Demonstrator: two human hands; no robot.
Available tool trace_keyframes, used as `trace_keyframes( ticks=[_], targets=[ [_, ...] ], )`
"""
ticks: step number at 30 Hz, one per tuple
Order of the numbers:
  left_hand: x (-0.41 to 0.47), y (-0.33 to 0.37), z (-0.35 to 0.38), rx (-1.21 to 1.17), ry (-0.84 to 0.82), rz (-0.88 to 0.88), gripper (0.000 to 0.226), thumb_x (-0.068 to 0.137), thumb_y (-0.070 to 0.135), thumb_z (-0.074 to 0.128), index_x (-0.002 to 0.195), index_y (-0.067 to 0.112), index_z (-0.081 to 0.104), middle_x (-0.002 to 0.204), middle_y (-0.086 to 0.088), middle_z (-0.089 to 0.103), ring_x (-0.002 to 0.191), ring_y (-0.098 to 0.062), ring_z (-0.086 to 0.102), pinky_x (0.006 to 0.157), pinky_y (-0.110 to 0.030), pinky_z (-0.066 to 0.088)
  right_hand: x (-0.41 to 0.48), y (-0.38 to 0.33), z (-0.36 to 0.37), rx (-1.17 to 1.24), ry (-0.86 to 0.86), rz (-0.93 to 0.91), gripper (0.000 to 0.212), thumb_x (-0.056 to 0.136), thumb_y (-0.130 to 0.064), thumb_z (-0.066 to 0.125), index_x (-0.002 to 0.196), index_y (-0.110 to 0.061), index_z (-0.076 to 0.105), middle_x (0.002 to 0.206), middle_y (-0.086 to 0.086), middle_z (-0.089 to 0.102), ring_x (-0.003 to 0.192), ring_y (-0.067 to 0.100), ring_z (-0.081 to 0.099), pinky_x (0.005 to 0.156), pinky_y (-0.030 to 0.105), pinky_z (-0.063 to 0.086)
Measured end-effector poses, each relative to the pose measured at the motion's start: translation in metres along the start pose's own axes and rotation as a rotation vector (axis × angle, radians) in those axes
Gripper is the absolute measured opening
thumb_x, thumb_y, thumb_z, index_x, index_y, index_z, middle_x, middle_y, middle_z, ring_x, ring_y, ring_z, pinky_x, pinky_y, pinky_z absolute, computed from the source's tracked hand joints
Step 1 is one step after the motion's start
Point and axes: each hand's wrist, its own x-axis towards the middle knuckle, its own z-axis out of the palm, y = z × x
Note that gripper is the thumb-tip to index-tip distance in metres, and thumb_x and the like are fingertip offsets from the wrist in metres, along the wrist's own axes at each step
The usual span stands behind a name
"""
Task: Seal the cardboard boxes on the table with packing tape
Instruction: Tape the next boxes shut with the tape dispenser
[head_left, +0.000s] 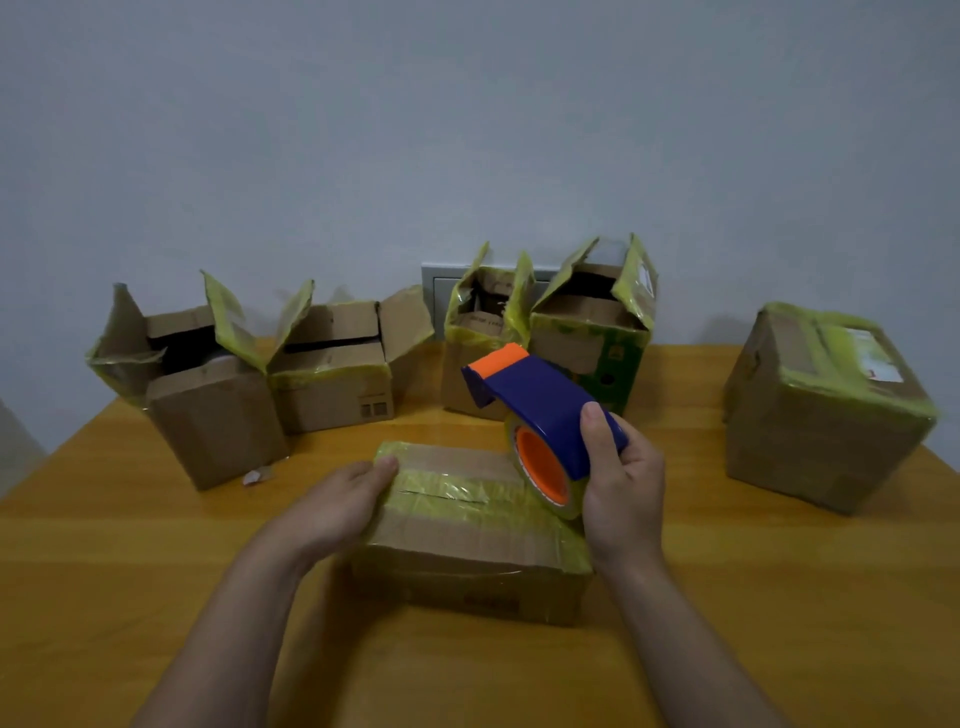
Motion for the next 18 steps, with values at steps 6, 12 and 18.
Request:
trace_keyframes(
  ticks=[6, 12, 18],
  targets=[
    [-0.003, -0.006, -0.002, -0.383, -0.113, 0.000, 0.058, 0.103, 0.046, 0.051, 0.151, 0.013, 0.048, 0.154, -0.009, 0.050, 0.139, -0.028, 0.047, 0.124, -0.045, 0.029, 0.002, 0.002, 0.004, 0.048, -0.007, 0.015, 0.034, 0.098, -0.043, 0.049, 0.103, -0.020, 0.073, 0.088, 0.006, 0.075, 0.081, 0.024, 0.068, 0.065, 0.029, 0.053],
    [-0.005, 0.003, -0.005, -0.042, -0.049, 0.054, 0.063, 0.106, 0.054, 0.040, 0.160, 0.022, 0.034, 0.156, -0.006, 0.044, 0.139, -0.028, 0.043, 0.115, -0.040, 0.030, 0.003, 0.000, 0.004, 0.117, 0.001, 0.053, 0.035, 0.099, -0.040, 0.049, 0.109, -0.016, 0.073, 0.087, 0.003, 0.076, 0.079, 0.014, 0.068, 0.064, 0.021, 0.052],
    [-0.039, 0.028, 0.016, 0.543, 0.500, 0.379, 0.053, 0.095, 0.062, 0.053, 0.143, 0.041, 0.053, 0.133, 0.001, 0.058, 0.124, -0.023, 0.051, 0.100, -0.045, 0.044, -0.011, 0.001, 0.005, 0.285, 0.107, 0.103, 0.031, 0.098, -0.041, 0.051, 0.094, -0.027, 0.079, 0.089, 0.006, 0.076, 0.083, 0.022, 0.068, 0.076, 0.038, 0.053]
  ],
)
